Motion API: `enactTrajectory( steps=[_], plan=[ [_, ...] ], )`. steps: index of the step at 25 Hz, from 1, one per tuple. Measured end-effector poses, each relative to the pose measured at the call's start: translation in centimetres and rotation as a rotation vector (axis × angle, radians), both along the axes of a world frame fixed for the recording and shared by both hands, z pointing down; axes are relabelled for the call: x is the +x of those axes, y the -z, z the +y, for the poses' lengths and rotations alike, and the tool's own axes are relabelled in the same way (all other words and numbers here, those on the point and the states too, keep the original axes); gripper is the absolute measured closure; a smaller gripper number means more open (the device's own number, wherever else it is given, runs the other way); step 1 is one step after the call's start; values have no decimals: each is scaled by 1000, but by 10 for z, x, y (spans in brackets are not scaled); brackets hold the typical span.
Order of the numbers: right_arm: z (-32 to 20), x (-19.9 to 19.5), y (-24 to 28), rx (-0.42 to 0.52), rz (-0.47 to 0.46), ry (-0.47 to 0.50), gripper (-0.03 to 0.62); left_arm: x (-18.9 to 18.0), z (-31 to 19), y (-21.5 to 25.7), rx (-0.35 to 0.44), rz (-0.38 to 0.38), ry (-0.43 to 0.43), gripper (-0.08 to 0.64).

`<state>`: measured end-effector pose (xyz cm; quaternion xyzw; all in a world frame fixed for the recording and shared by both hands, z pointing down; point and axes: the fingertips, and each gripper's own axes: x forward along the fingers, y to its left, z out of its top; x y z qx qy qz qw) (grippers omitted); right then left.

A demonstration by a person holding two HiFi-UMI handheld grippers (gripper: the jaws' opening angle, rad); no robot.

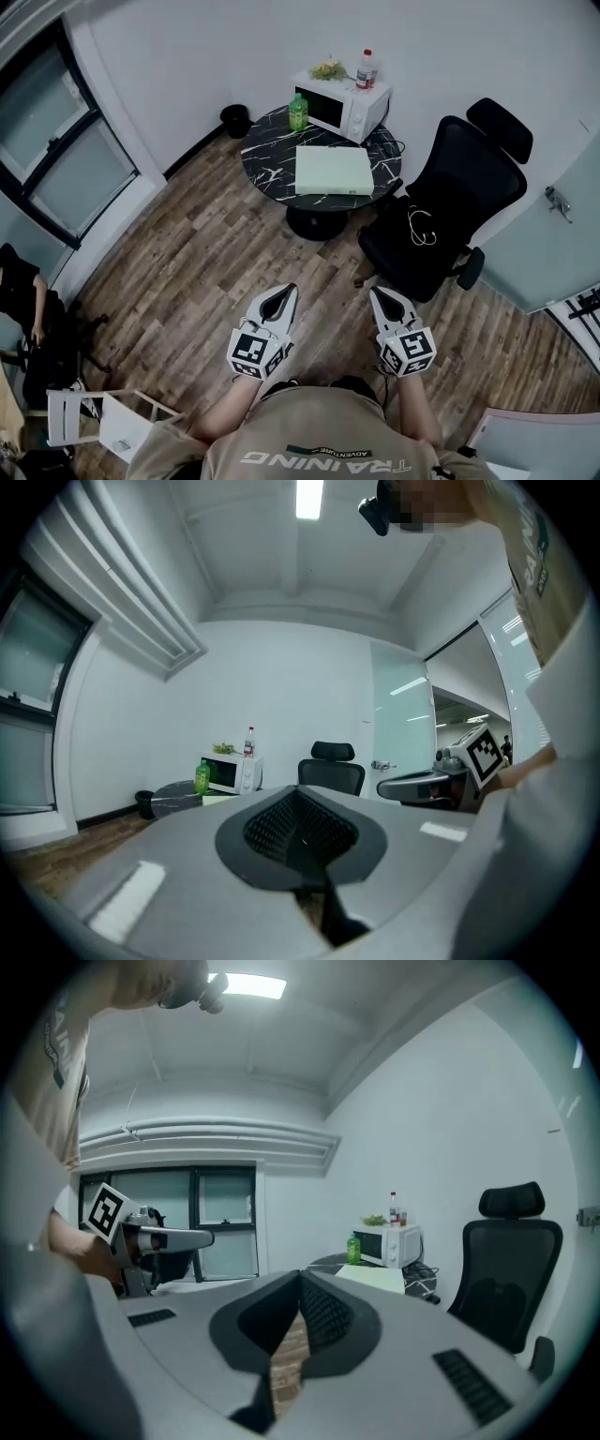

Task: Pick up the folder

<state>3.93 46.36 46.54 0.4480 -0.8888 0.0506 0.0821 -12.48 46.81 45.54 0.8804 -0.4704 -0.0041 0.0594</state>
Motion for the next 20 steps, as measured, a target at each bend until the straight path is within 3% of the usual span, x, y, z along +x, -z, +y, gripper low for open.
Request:
enactTrajectory(
  steps=[6,14,20],
  plan=[
    [-19,4,-32,-52,9,13,583,9,-25,-22,-45,10,7,554],
    [-97,40,-18,8,61,105,583,44,-77,1,-33,-10,76,554],
    [-151,76,-25,-25,5,133,583,72,-114,-17,-126,-37,129,554]
  ],
)
